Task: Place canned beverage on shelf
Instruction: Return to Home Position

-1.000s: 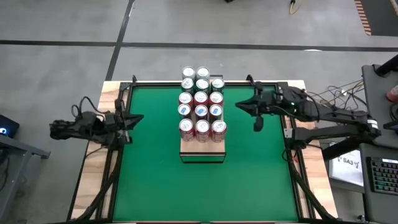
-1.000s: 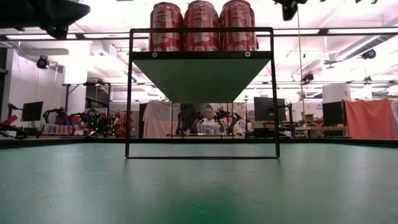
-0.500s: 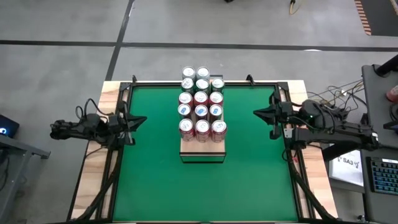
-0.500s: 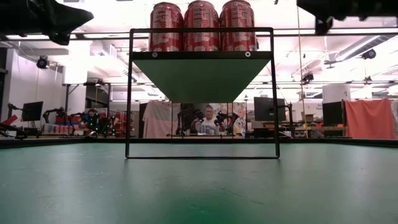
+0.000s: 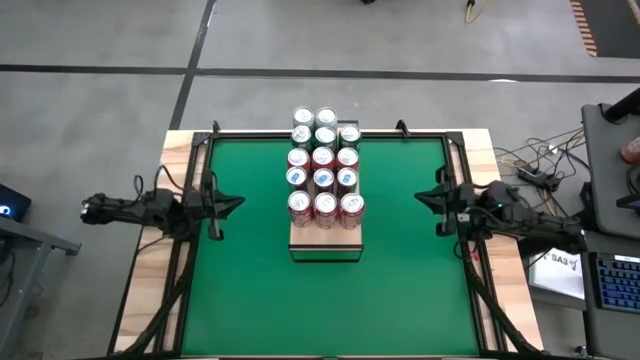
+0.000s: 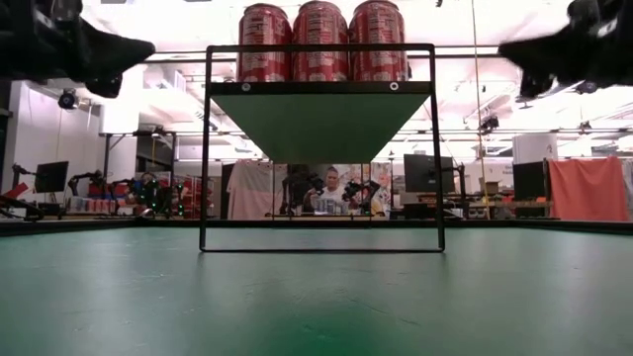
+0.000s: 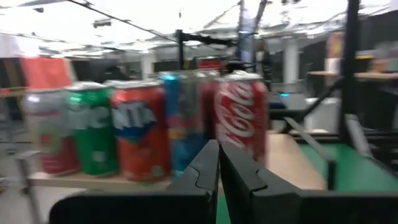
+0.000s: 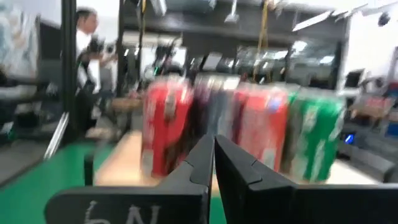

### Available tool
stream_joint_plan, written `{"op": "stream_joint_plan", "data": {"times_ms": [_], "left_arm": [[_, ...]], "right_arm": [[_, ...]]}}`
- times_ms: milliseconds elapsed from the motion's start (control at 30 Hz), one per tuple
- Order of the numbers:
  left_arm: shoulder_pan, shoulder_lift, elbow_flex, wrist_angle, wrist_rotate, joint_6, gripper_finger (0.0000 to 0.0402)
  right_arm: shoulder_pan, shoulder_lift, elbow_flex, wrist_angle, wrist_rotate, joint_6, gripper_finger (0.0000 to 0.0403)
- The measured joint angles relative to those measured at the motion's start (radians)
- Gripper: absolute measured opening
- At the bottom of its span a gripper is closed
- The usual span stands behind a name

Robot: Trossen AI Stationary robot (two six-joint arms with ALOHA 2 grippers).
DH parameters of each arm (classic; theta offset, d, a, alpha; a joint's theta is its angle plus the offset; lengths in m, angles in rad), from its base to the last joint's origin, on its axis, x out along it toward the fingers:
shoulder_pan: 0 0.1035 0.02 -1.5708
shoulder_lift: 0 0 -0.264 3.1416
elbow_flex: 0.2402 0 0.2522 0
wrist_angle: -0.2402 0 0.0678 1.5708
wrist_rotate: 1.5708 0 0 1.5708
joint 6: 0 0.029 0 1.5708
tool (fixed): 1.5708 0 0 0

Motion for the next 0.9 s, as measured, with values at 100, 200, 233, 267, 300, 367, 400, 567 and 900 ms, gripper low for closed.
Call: {"op": "stream_joint_plan", "data": {"times_ms": [100, 200, 233, 267, 300, 367, 400, 567, 900], "left_arm": [[0.0, -0.002, -0.041, 0.051, 0.063, -0.03, 0.0], [0.0, 0.0, -0.087, 0.132, 0.076, -0.051, 0.0], [0.0, 0.0, -0.086, 0.131, 0.079, -0.06, 0.0], [0.0, 0.001, -0.086, 0.129, 0.08, -0.071, 0.0], [0.0, 0.004, -0.086, 0.13, 0.08, -0.076, 0.0], [0.0, 0.005, -0.086, 0.122, 0.08, -0.073, 0.0], [0.0, 0.005, -0.086, 0.119, 0.079, -0.066, 0.0], [0.0, 0.006, -0.086, 0.105, 0.071, -0.053, 0.0], [0.0, 0.007, -0.086, 0.088, -0.016, -0.092, 0.0]], "right_arm": [[0.0, 0.015, -0.049, 0.055, -0.022, -0.007, 0.0009], [0.0, 0.013, -0.073, 0.072, -0.026, -0.008, 0.0009], [0.0, 0.015, -0.073, 0.065, -0.03, -0.007, 0.0009], [0.0, 0.015, -0.073, 0.066, -0.031, -0.008, 0.0009], [0.0, 0.014, -0.073, 0.064, -0.037, -0.014, 0.0009], [0.0, 0.016, -0.073, 0.058, -0.04, -0.031, 0.0009], [0.0, 0.018, -0.073, 0.045, -0.038, -0.035, 0.0009], [0.0, 0.029, -0.073, -0.031, -0.031, -0.027, 0.0009], [0.0, 0.029, -0.073, -0.071, 0.225, -0.01, 0.0009]]}}
